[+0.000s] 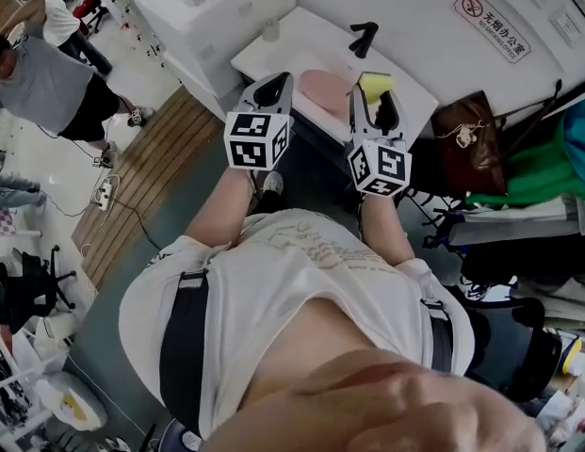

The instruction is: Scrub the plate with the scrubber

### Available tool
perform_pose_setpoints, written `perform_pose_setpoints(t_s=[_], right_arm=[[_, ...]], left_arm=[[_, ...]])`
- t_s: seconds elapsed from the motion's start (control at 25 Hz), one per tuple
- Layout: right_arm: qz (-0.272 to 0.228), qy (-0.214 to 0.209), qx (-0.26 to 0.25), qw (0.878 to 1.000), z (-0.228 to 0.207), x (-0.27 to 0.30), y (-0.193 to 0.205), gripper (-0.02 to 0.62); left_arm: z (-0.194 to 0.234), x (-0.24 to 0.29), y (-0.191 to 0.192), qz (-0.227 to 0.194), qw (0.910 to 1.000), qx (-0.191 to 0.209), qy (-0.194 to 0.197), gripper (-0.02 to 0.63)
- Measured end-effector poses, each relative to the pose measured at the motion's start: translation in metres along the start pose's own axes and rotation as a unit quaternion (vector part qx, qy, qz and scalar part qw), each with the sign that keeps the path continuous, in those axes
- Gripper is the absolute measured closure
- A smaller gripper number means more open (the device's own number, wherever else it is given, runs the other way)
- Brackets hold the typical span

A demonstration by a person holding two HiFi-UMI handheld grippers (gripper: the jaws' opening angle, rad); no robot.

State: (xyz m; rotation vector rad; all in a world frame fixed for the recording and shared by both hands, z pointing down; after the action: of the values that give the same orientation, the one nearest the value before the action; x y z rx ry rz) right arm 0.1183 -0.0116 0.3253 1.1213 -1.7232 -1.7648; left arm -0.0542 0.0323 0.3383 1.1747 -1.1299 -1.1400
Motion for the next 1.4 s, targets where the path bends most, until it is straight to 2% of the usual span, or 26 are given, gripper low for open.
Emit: perform_pose_setpoints(t_s=[0.4,0.72,0.96,1.16,1.4], right_arm=[[0.019,0.031,-0.009,0.999,-0.004,0.075,0.022,0.364],[0.039,0.082,-0.02,0.996,-0.023,0.123,0.041,0.364],[0.063,0.122,-0.028,0.99,-0.035,0.15,0.062,0.364],[0.081,0.157,-0.035,0.984,-0.047,0.162,0.075,0.364],[0.111,0.178,-0.03,0.977,-0.071,0.158,0.094,0.364]], left_arm=[[0.055,0.075,-0.001,0.021,0.999,-0.011,0.038,0.583],[0.079,0.146,0.005,0.042,0.9946,-0.019,0.093,0.583],[0.094,0.195,0.024,0.075,0.9869,-0.028,0.14,0.584],[0.1,0.229,0.049,0.119,0.9763,-0.031,0.178,0.583],[0.099,0.255,0.082,0.164,0.9688,-0.03,0.183,0.583]])
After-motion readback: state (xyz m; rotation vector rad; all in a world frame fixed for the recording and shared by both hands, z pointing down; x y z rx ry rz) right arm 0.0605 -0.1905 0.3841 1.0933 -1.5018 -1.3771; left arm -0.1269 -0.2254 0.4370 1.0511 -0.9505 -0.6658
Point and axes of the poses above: the fingertips, and each gripper's own axes: x forward along the fingers, z to its left, y out of its underside, the point moved 2 cm from there along -x, backward along the fingers, and after that the axes turned 4 degrees about -z, right-handed, at the moved point
